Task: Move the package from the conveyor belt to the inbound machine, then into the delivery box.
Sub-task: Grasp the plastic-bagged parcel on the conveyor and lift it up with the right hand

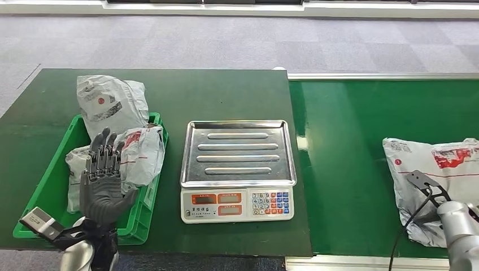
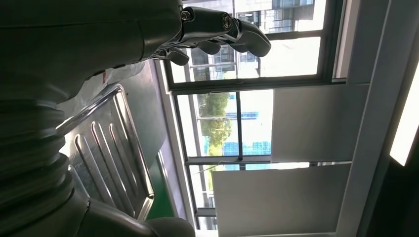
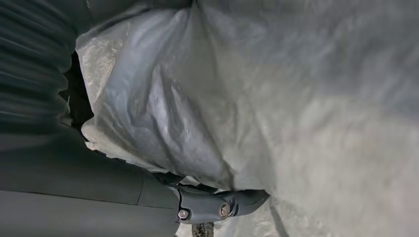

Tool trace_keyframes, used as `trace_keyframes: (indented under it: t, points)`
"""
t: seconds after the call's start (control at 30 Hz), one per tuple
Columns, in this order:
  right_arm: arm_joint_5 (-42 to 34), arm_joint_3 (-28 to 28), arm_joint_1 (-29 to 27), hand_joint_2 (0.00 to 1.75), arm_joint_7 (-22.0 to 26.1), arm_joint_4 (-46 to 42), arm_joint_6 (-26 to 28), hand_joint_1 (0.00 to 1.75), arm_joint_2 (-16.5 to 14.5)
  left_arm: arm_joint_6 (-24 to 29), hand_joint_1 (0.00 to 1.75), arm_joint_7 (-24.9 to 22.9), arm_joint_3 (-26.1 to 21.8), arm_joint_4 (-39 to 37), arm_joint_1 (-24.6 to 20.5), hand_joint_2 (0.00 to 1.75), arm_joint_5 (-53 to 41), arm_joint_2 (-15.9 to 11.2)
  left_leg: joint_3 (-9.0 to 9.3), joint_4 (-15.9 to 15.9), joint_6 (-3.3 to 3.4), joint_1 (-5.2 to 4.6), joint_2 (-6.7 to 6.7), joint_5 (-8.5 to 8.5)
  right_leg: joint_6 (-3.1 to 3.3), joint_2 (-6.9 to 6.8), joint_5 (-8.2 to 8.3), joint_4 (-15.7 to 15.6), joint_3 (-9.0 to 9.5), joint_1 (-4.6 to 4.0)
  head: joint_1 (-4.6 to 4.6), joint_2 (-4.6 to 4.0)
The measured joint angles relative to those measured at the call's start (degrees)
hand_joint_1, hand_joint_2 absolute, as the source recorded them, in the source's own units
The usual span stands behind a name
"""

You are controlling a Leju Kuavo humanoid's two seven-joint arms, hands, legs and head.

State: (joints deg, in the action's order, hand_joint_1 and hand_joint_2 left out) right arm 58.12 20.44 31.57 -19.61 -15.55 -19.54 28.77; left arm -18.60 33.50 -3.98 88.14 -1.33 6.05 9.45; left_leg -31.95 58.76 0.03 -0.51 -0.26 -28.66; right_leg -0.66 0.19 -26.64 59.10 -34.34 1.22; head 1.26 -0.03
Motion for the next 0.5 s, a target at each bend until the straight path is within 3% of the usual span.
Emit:
trace_keyframes:
  t: [0.07, 0.33, 0.5]
  points:
    - [0.4, 0.3, -0.5, 1.75, 1.1, 0.0, -2.1, 1.75, 0.0, 0.0, 0.0, 0.0, 0.1, -0.4, -0.1, 1.75, -0.1, 0.0, 0.08, 0.0, 0.0, 0.09, 0.02, -0.01, 0.0, 0.02, 0.0, -0.1, 0.16, -0.15, 0.01, 0.0]
    - [0.6, 2.1, -1.1, 1.75, 3.4, 0.0, -3.3, 1.75, 0.0, 0.0, 0.0, -0.6, 0.2, -0.7, -0.3, 1.75, -0.6, 0.3, 0.6, 0.0, 0.08, 0.5, 0.02, -0.14, -0.03, 0.02, 0.02, -0.6, 0.99, -0.51, 0.01, 0.01]
    - [1.1, 3.0, -0.7, 1.75, 3.2, 0.0, 6.1, 1.75, -0.9, 0.5, 0.0, -1.4, 0.2, 0.2, 0.0, 1.75, -0.7, 0.4, 0.26, 0.0, 0.16, 0.45, 0.01, -0.19, -0.07, 0.0, 0.04, -0.6, 1.14, -0.44, 0.0, 0.01]
